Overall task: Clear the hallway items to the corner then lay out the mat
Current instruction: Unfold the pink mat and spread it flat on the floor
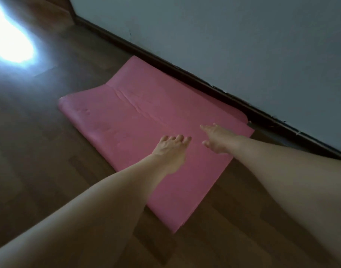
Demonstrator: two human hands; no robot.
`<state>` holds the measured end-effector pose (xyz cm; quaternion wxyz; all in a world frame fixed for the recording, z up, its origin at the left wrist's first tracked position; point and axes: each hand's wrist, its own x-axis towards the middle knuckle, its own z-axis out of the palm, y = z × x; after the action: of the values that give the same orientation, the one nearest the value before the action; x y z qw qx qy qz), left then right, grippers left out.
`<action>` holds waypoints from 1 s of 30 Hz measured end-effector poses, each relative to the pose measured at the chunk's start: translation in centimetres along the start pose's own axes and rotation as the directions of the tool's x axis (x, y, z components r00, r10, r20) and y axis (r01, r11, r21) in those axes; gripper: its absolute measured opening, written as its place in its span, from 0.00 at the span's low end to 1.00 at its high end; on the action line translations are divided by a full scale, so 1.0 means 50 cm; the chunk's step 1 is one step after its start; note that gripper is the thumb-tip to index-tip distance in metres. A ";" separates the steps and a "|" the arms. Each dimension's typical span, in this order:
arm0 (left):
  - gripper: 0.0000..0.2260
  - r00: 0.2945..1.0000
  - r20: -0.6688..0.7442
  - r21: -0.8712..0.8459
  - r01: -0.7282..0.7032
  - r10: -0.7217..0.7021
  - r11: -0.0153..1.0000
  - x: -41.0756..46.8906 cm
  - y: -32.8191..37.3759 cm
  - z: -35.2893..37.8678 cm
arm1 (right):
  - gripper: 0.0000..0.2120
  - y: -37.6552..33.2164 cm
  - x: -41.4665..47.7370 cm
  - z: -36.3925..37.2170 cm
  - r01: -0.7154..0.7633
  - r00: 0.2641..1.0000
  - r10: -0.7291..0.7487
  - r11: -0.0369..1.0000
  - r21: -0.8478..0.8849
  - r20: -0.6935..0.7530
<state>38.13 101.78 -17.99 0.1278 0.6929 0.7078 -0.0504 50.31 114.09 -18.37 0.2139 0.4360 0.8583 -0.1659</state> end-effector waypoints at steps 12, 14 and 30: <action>0.42 0.974 0.069 -0.231 0.225 -0.215 0.947 0.024 0.182 0.146 | 0.32 0.164 0.015 0.047 0.065 0.997 -0.069 0.991 -0.113 -0.034; 0.46 0.963 0.137 -0.166 0.253 -0.232 0.953 0.031 0.198 0.165 | 0.31 0.186 0.021 0.053 0.044 0.998 -0.048 0.993 -0.109 -0.037; 0.36 0.921 0.209 -0.161 0.363 -0.328 0.918 0.055 0.094 0.143 | 0.31 0.150 0.152 0.042 0.170 0.985 -0.166 0.982 -0.084 0.053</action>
<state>43.56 102.85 -25.06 0.2474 0.5330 0.8066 -0.0638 52.91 122.50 -24.81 0.2377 0.3481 0.8934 -0.1551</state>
